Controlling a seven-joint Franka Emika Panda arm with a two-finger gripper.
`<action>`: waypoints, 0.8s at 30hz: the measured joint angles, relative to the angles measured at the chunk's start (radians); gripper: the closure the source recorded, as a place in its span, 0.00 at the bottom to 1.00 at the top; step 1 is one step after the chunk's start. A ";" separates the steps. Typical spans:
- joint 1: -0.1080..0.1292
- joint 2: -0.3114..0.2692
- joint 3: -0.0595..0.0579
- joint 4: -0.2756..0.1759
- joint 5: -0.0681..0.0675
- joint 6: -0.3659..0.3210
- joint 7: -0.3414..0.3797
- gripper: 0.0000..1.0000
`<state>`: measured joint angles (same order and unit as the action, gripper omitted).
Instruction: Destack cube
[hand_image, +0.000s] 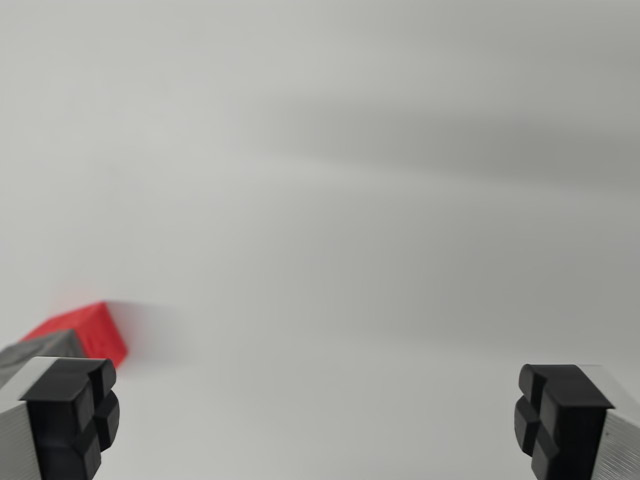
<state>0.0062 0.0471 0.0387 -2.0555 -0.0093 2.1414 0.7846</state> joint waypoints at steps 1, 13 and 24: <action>0.002 -0.002 0.001 -0.005 0.000 0.003 0.000 0.00; 0.023 -0.030 0.018 -0.073 0.000 0.038 0.000 0.00; 0.048 -0.054 0.037 -0.141 0.000 0.076 0.000 0.00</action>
<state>0.0539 -0.0073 0.0752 -2.1965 -0.0090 2.2178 0.7846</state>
